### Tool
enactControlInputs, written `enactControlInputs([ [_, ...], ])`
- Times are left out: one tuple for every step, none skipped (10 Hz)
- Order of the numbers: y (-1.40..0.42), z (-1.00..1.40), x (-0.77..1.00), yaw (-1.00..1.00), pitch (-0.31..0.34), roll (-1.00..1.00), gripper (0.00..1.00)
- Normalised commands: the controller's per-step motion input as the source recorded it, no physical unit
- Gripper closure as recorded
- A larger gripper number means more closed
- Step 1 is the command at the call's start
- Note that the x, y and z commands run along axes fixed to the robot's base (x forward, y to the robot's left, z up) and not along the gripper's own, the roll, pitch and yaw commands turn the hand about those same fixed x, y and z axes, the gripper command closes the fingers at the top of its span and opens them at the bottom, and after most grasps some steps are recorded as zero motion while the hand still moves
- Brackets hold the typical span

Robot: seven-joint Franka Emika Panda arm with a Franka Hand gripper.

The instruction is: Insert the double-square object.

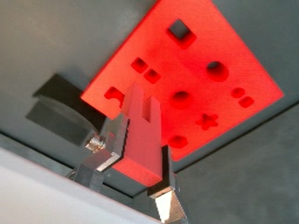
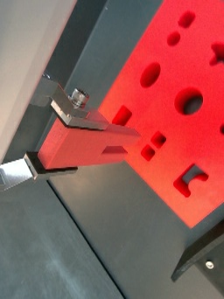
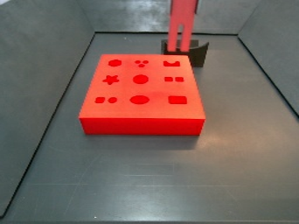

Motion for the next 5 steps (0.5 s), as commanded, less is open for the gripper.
enactControlInputs([
  [0.09,-0.46,0.13,-0.06,0.019,0.00,1.00],
  [0.08,-0.47,0.14,-0.01,0.010,-0.03,1.00],
  [0.07,-0.49,0.00,0.00,0.019,0.00,1.00],
  [0.03,-0.47,0.00,0.00,0.067,0.00,1.00],
  [0.00,-0.43,0.00,0.02,0.103,0.02,1.00],
])
